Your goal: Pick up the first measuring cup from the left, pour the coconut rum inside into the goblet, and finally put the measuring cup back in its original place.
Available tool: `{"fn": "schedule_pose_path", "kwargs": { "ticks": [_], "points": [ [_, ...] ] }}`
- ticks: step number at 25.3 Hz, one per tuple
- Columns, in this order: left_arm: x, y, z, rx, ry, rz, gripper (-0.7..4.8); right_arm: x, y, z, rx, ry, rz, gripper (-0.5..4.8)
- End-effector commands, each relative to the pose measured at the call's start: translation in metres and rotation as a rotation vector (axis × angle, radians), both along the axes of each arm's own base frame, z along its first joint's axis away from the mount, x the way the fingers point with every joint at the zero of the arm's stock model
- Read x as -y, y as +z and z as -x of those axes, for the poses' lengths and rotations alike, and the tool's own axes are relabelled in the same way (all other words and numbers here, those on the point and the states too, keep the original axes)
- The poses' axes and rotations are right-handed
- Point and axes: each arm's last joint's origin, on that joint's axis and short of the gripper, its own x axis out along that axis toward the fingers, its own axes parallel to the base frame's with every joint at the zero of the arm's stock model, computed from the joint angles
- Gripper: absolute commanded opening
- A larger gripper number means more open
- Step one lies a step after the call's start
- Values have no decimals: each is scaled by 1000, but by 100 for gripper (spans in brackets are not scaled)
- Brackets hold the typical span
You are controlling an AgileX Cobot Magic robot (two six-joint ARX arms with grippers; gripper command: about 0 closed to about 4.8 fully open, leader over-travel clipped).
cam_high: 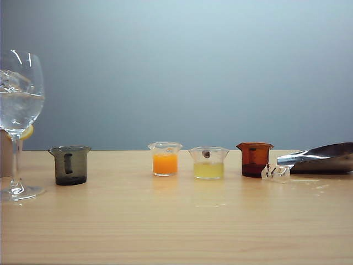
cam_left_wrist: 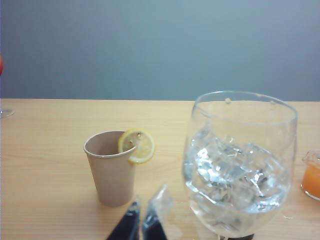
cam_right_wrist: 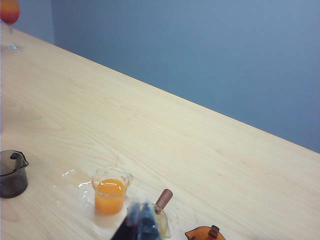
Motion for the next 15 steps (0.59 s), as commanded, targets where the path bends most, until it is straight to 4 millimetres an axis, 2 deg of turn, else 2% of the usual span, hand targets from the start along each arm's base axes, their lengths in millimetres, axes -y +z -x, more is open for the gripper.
{"fn": "schedule_pose_path", "kwargs": {
  "ticks": [1, 9, 15],
  "points": [
    [0, 1, 0, 4, -1, -1, 30, 1, 3, 0, 13, -3, -16, 0],
    [0, 1, 0, 3, -1, -1, 30, 3, 2, -1, 20, -47, -6, 0],
    [0, 1, 0, 0, -1, -1, 30, 45, -13, -3, 38, -248, -12, 0]
  ]
}}
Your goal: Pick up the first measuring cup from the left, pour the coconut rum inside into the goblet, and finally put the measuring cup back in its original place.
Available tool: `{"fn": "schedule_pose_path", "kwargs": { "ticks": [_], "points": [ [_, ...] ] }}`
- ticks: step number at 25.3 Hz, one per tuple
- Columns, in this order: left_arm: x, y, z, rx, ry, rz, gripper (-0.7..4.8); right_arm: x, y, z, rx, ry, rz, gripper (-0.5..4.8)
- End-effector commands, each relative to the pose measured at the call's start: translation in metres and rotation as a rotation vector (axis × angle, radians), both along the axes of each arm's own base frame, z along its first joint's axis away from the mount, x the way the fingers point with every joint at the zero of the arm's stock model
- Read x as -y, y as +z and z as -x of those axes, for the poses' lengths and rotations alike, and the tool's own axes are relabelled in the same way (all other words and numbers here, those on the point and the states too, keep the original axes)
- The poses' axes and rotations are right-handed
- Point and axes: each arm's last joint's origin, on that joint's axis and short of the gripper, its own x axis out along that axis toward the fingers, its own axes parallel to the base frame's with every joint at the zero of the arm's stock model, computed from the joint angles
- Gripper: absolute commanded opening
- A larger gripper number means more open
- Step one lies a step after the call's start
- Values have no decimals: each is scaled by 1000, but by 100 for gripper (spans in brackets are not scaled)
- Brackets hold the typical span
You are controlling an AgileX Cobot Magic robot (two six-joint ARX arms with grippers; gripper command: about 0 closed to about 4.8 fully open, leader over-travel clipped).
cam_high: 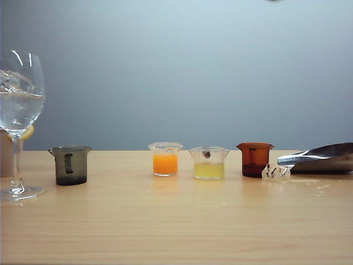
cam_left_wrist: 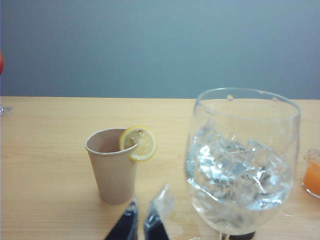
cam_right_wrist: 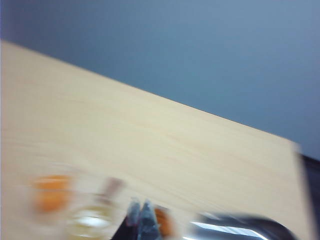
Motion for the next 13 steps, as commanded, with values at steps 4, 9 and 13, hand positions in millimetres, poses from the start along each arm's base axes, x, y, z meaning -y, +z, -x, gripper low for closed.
{"fn": "schedule_pose_path", "kwargs": {
  "ticks": [4, 9, 13],
  "points": [
    [0, 1, 0, 7, -1, -1, 30, 42, -26, 7, 34, -131, 2, 0],
    [0, 0, 0, -1, -3, -1, 30, 66, -56, 24, 43, -160, -6, 0],
    [0, 0, 0, -3, -2, -1, 30, 84, -77, 49, 122, -213, -32, -1]
  ]
}}
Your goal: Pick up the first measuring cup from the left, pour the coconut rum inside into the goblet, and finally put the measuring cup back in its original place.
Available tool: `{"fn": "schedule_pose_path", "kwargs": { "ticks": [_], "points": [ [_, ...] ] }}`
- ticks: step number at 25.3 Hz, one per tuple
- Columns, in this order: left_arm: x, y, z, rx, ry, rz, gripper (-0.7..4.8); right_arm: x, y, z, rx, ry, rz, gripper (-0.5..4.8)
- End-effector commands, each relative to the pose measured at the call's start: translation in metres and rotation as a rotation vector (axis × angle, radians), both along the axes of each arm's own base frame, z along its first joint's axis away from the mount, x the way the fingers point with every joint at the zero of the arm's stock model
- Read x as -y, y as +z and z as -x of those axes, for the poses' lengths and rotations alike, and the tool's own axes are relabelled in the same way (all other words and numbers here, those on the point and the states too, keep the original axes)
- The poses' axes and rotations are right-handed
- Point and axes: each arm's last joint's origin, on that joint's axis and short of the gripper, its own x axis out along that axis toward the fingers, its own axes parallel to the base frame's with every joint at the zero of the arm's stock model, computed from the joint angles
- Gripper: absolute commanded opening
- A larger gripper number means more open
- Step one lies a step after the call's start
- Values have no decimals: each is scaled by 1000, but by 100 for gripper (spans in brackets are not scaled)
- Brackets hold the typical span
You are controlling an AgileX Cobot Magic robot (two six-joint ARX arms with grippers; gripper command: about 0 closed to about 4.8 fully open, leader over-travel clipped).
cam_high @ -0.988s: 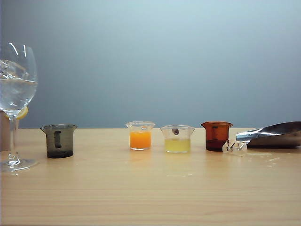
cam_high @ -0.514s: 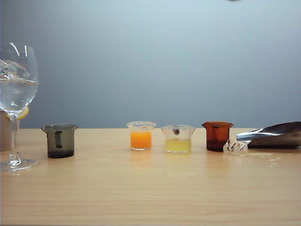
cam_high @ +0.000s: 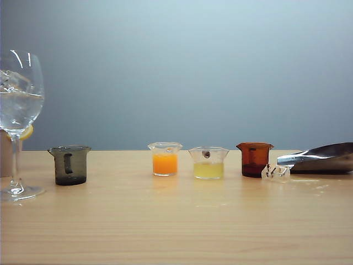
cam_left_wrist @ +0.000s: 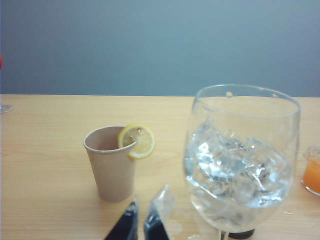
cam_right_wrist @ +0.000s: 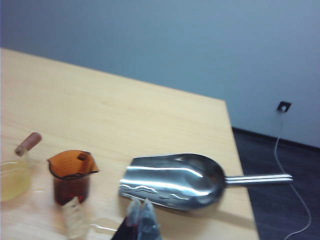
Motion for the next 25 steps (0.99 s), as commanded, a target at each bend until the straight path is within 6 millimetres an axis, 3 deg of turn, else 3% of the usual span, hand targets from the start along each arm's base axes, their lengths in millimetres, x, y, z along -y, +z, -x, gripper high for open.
{"fn": "schedule_pose_path", "kwargs": {
  "ticks": [1, 7, 17, 25],
  "points": [
    [0, 1, 0, 5, -2, -1, 30, 13, -8, 22, 127, -58, -24, 0],
    [0, 1, 0, 4, -2, 0, 30, 26, -25, 45, 235, -154, -22, 0],
    [0, 1, 0, 2, -6, -1, 30, 26, -64, 35, 129, -168, -23, 0],
    [0, 1, 0, 2, -5, -1, 30, 25, -68, 35, 111, -127, -19, 0]
  ]
}}
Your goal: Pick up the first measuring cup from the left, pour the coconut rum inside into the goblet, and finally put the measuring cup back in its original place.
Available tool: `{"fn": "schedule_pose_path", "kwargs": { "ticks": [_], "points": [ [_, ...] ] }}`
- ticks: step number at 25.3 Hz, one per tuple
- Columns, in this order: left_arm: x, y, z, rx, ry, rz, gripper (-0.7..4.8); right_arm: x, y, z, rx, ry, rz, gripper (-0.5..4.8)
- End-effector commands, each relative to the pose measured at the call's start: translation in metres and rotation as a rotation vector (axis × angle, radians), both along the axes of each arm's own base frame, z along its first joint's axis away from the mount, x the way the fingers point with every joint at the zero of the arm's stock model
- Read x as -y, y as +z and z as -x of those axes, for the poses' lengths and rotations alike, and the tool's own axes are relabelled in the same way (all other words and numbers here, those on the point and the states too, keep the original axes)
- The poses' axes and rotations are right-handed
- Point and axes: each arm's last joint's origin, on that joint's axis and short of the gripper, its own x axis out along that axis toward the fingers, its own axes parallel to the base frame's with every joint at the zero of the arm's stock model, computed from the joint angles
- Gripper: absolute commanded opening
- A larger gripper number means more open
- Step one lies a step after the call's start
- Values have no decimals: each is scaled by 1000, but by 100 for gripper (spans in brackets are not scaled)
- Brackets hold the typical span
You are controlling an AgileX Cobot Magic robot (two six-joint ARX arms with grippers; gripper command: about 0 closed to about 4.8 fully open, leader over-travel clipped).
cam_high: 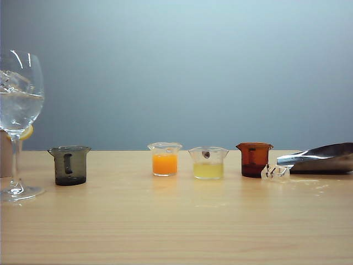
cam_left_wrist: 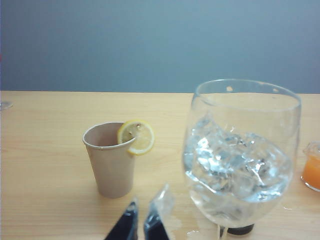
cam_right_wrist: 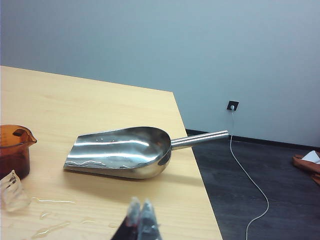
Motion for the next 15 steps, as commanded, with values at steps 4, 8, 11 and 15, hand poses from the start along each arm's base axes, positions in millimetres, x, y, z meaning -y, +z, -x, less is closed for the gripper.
{"fn": "schedule_pose_path", "kwargs": {
  "ticks": [4, 8, 11, 15],
  "points": [
    [0, 2, 0, 15, -5, -1, 30, -3, 0, 0, 13, 87, 0, 0],
    [0, 2, 0, 15, -5, -1, 30, -1, 1, 0, 15, 38, -3, 0],
    [0, 2, 0, 15, -5, -1, 30, -1, 0, 0, 15, 43, -3, 0],
    [0, 2, 0, 15, -5, -1, 30, -1, 0, 0, 13, 42, -3, 0]
  ]
}}
